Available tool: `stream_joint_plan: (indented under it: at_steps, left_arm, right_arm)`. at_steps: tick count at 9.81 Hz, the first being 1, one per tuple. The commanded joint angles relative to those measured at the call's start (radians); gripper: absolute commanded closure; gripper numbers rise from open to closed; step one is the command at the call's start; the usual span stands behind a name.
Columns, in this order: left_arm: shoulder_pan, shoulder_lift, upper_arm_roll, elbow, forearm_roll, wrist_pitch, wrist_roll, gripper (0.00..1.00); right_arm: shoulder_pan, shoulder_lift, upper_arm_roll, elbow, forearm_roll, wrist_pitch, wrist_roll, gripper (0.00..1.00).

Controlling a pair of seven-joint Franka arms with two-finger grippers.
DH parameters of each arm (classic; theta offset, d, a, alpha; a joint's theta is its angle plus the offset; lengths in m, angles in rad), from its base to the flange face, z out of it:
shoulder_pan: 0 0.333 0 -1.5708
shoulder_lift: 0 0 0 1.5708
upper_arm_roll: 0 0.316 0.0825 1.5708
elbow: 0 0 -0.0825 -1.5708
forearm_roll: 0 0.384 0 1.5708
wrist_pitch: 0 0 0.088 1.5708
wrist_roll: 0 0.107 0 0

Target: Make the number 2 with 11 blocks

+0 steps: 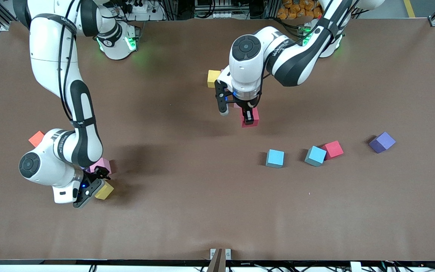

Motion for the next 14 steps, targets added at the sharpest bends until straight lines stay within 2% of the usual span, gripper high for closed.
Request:
stream_joint_plan:
  at_steps: [1, 3, 5, 9, 10, 11, 13, 14]
  left_arm:
    - [-0.003, 0.009, 0.000, 0.023, -0.041, 0.004, 0.006, 1.00]
    - [-0.025, 0.018, 0.001, 0.031, -0.058, 0.026, 0.005, 1.00]
    - [-0.100, 0.064, 0.003, 0.073, -0.049, 0.029, -0.102, 1.00]
    - [-0.140, 0.119, 0.003, 0.080, -0.049, 0.082, -0.127, 1.00]
    - [-0.146, 0.134, 0.003, 0.080, -0.046, 0.098, -0.127, 1.00]
    - [-0.149, 0.147, 0.003, 0.080, -0.046, 0.104, -0.126, 1.00]
    - [-0.178, 0.156, 0.003, 0.080, -0.041, 0.104, -0.124, 1.00]
    - [-0.190, 0.156, 0.003, 0.074, -0.040, 0.104, -0.123, 1.00]
  right_arm:
    - [-0.023, 0.026, 0.025, 0.100, 0.026, -0.073, -0.010, 0.00]
    - [-0.032, 0.044, 0.023, 0.121, 0.026, -0.073, -0.017, 0.00]
    - [-0.037, 0.064, 0.025, 0.135, 0.026, -0.070, -0.025, 0.00]
    - [-0.054, 0.104, 0.026, 0.169, 0.028, -0.064, -0.100, 0.00]
    - [-0.054, 0.104, 0.026, 0.172, 0.028, -0.065, -0.102, 0.08]
    - [-0.051, 0.104, 0.026, 0.172, 0.026, -0.065, -0.105, 0.32]
    - [-0.046, 0.103, 0.026, 0.172, 0.026, -0.073, -0.105, 0.72]
    - [-0.043, 0.100, 0.026, 0.172, 0.028, -0.078, -0.102, 0.80]
